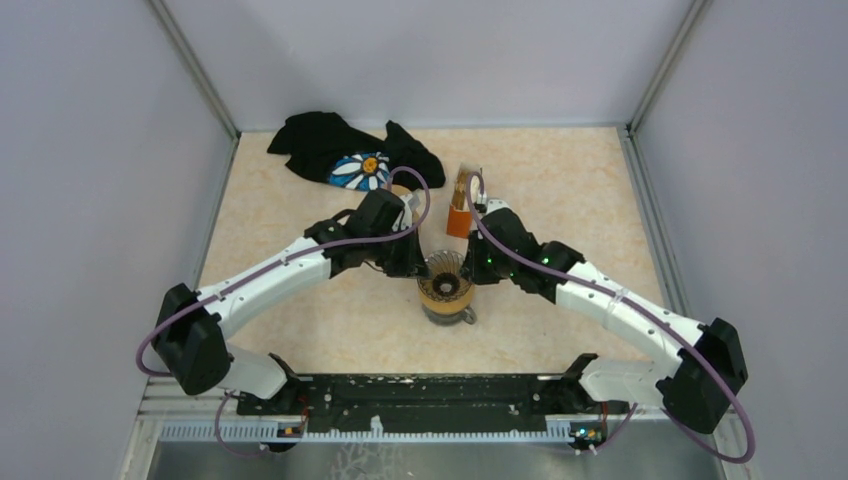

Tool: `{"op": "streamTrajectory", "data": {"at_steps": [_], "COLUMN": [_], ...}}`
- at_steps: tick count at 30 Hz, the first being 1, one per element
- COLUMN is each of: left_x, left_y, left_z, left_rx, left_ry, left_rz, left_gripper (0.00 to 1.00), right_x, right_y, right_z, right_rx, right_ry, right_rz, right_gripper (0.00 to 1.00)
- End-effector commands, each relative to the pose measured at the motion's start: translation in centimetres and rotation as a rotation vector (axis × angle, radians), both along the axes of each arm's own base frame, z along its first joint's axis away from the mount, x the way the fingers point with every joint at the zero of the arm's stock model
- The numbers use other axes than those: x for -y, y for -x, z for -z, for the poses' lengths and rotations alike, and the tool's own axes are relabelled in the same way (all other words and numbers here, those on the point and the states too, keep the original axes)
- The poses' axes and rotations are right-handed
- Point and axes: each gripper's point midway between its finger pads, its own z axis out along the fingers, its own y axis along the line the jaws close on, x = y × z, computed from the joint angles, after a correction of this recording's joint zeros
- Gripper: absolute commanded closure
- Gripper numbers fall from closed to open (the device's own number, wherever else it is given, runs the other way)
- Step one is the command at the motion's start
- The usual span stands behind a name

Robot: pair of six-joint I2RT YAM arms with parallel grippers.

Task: Place the coffee filter in the dripper
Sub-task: Place the coffee dripper in the dripper holder.

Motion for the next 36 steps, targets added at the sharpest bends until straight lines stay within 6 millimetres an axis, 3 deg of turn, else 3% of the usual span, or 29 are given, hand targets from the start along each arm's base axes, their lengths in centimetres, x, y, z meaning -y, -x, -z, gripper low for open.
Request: {"op": "streamTrajectory", "data": {"at_steps": [1, 19, 24, 36], "left_x": [0.4, 0.6, 0.6, 0.4], "left_y": [0.8, 1.3, 1.3, 0.6], "left_z": [1.6, 3.5, 3.8, 2.8], "left_rx": [-0.028, -0.060, -0.065, -0.026], "left_ry": [-0.026, -0.074, -0.084, -0.078], "left_rz": [0.026, 0.041, 0.037, 0.007], "left_gripper": [1.00, 1.00, 0.99, 0.85], "right_x": [0.0, 1.8, 2.3, 2.4], "right_y": [0.7, 2.1, 1.9, 1.5], "right_z": [2.0, 6.6, 6.9, 6.0], "right_rx": [-0.062, -0.209, -0.205, -0.184], "right_ry": [0.044, 0.167, 0.190, 0.197], "right_rz": [-0.038, 0.007, 0.023, 0.026], "right_gripper": [1.00, 1.00, 1.00, 1.00]}}
